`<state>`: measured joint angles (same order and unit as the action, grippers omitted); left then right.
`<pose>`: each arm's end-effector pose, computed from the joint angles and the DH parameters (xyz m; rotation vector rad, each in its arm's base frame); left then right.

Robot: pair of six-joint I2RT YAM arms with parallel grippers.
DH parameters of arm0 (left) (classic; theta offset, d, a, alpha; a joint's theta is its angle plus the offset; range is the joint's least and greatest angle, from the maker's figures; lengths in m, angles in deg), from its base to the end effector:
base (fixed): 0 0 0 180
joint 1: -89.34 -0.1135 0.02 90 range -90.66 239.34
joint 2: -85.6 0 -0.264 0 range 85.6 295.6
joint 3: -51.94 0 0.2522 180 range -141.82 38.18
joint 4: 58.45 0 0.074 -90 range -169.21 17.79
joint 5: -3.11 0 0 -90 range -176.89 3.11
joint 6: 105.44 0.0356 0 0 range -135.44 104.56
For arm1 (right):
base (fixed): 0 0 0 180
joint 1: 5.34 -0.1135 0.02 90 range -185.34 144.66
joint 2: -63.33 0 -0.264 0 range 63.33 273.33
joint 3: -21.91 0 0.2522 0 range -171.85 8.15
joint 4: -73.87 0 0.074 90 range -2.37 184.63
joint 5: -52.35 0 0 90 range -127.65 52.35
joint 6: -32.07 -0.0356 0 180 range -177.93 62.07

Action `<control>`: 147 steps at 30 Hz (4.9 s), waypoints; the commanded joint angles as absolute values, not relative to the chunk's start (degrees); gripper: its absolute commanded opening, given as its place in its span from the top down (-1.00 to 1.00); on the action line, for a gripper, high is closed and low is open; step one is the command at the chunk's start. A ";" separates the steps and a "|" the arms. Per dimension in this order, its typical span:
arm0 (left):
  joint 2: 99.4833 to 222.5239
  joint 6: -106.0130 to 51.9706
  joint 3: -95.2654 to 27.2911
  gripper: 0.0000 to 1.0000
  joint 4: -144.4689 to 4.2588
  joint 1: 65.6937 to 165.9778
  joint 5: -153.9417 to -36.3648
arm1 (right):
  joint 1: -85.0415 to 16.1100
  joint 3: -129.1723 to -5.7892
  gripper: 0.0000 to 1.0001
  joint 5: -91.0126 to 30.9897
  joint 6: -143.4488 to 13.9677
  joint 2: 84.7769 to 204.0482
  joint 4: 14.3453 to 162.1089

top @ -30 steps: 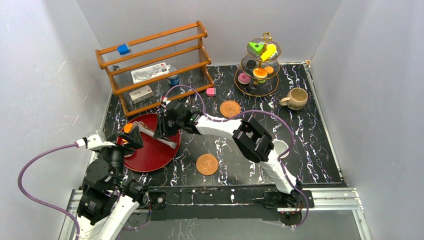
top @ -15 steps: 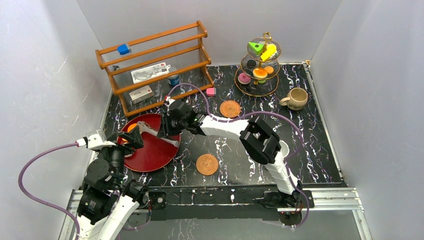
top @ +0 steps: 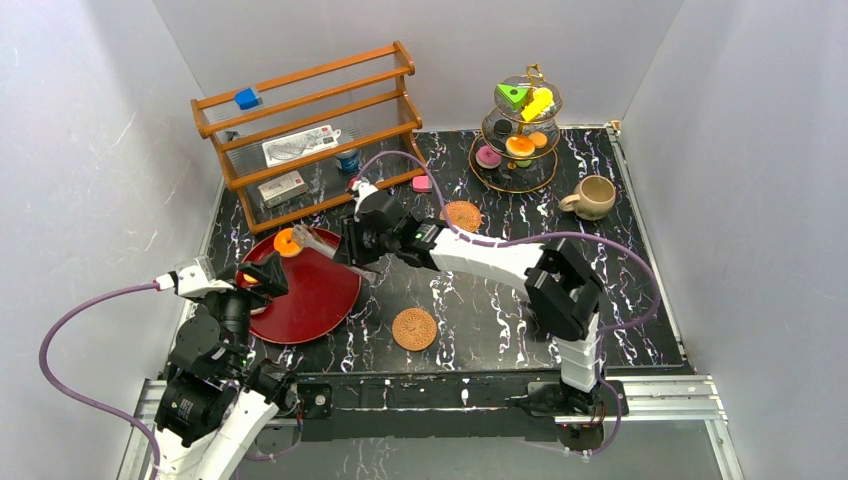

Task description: Serve the afternoon tea

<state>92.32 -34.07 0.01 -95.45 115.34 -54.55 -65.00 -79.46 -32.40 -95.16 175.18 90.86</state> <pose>0.0430 0.0002 0.3382 -0.3721 1.4057 -0.2346 0.2312 0.4015 0.2622 -0.4991 2.1951 1.0909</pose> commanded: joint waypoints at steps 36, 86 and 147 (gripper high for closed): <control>93.06 -34.43 -0.40 -0.90 -94.80 115.53 -54.48 | -30.46 -46.93 0.28 -41.34 -90.73 135.13 97.46; 91.57 -34.25 -0.31 -0.90 -94.80 115.53 -53.29 | -3.85 -59.31 0.29 -35.24 -92.02 153.70 94.10; 92.93 -33.98 -0.04 -0.91 -94.39 115.53 -54.58 | -4.57 -51.28 0.14 -32.41 -87.84 139.44 100.62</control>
